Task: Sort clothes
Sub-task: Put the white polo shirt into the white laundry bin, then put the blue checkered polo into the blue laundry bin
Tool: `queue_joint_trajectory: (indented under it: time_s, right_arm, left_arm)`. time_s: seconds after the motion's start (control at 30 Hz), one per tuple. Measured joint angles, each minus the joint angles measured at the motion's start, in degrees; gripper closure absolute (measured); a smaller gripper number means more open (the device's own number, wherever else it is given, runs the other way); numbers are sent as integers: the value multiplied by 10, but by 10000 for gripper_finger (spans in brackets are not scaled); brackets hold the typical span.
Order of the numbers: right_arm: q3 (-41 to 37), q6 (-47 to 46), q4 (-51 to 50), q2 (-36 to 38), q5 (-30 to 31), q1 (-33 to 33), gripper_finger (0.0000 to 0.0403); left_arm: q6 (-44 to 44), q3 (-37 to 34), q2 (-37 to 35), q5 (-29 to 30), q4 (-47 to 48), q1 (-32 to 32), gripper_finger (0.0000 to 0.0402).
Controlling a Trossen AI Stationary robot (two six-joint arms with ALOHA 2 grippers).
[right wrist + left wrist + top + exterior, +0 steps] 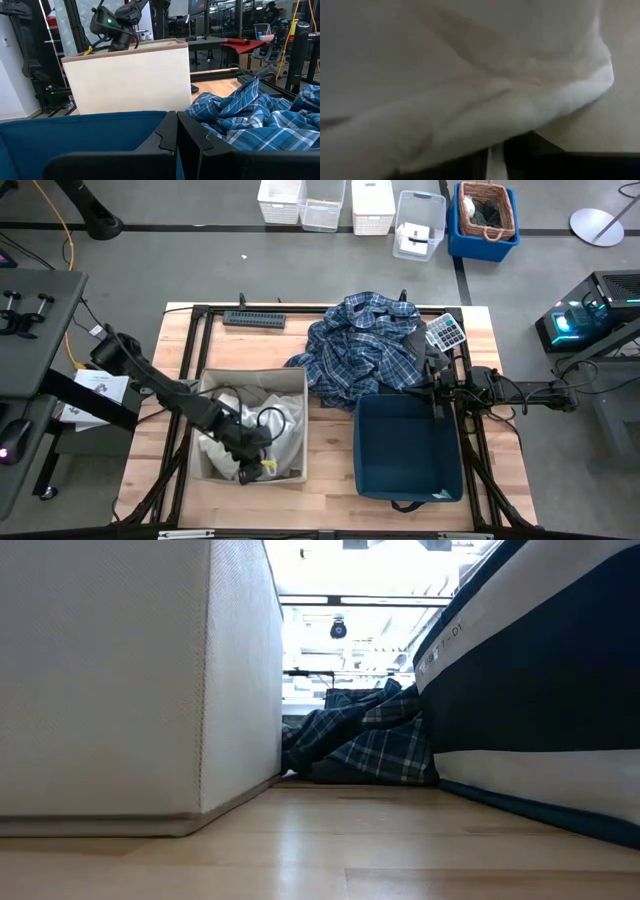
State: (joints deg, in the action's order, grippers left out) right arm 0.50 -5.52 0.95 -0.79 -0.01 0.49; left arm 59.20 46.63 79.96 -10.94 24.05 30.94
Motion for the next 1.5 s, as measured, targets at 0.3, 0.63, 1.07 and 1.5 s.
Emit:
queue_joint_trajectory:
  time_s: [0.3,0.63,1.07,1.5]
  right_arm:
    - [0,0,0,0,0,0,402]
    - [0,0,0,0,0,0,402]
    - [0,0,0,0,0,0,402]
    - [0,0,0,0,0,0,402]
  left_arm:
    - [-132,86,-41,-51,170,-59,235]
    - [-316,247,-69,119,394,-144,196]
    - [-406,280,-73,164,402,-164,197]
    - [-211,353,-139,524,232,-171,197]
